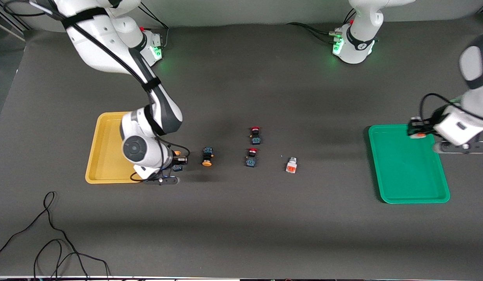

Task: Place green and yellow buttons in trays
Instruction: 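Lower the white button into the green tray while the right gripper places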

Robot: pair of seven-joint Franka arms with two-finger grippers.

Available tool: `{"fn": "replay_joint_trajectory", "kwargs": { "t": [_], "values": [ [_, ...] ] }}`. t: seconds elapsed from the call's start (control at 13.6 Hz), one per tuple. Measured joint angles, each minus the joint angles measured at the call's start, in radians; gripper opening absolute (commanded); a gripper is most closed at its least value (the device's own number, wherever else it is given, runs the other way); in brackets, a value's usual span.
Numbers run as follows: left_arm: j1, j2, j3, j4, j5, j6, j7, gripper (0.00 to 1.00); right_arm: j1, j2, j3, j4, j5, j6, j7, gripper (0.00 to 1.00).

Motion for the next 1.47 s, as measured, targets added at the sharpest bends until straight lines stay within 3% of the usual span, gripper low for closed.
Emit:
{"fn": "replay_joint_trajectory", "kwargs": {
  "t": [0.22,0.44,0.81,0.96,1.03,1.18,1.47],
  "values": [
    [0.04,0.049,-0.001,-0.007,0.011,0.05,0.015,0.06,-0.001,-0.151,-0.046,0.005,0.02,-0.194,0.029,0.0],
    [0.055,0.174,-0.003,-0.056,0.041,0.245,0.015,0.06,-0.003,-0.25,-0.105,-0.007,0.022,-0.342,0.029,0.0],
    [0.07,0.389,-0.004,-0.082,0.049,0.461,-0.011,0.08,-0.003,-0.268,-0.179,-0.074,0.02,-0.354,-0.029,0.0],
    [0.069,0.445,-0.007,-0.082,0.049,0.519,-0.024,0.29,-0.005,-0.266,-0.213,-0.117,0.02,-0.301,-0.098,0.0],
    [0.07,0.462,-0.007,-0.081,0.049,0.537,-0.026,0.48,-0.005,-0.263,-0.228,-0.152,0.02,-0.252,-0.133,0.0],
    [0.071,0.475,-0.006,-0.08,0.049,0.541,-0.027,0.99,-0.006,-0.245,-0.262,-0.245,0.02,-0.121,-0.231,0.0],
    [0.074,0.471,-0.006,-0.064,0.049,0.535,-0.028,0.99,-0.011,-0.159,-0.29,-0.348,0.021,0.044,-0.292,0.0]
  ]
}}
